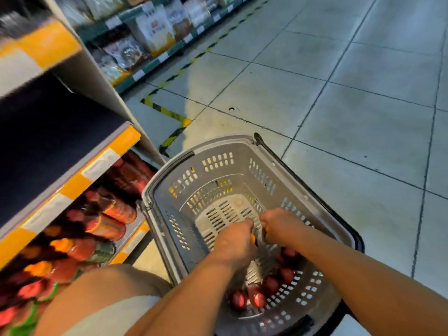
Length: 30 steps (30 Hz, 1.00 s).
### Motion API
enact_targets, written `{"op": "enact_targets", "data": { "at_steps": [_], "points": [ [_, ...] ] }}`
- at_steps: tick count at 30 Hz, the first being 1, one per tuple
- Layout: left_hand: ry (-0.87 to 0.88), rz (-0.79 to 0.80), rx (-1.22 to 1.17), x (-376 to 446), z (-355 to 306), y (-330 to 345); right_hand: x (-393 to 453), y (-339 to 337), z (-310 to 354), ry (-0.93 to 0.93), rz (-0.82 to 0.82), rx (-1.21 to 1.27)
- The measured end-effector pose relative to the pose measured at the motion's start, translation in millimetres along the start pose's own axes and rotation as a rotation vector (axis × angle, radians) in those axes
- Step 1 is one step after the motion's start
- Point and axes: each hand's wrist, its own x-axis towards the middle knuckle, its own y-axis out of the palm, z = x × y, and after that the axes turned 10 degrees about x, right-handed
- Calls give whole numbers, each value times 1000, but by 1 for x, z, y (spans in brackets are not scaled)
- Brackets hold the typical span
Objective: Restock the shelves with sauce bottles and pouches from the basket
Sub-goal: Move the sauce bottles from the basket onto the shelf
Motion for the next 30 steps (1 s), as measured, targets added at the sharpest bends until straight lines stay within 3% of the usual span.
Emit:
{"op": "enact_targets", "data": {
  "at_steps": [10,18,25,30],
  "points": [
    [-26,-467,-276,-93,35,-102,-71,-57,69,-239,-356,25],
    [25,-821,-435,-219,117,-137,-109,-87,164,-460,-599,23],
    [-89,-1018,-643,-339,200,-128,-140,-89,274,-702,-617,87],
    [-236,-1262,-591,-429,264,-113,-150,-68,363,-879,-546,115]
  ]
}}
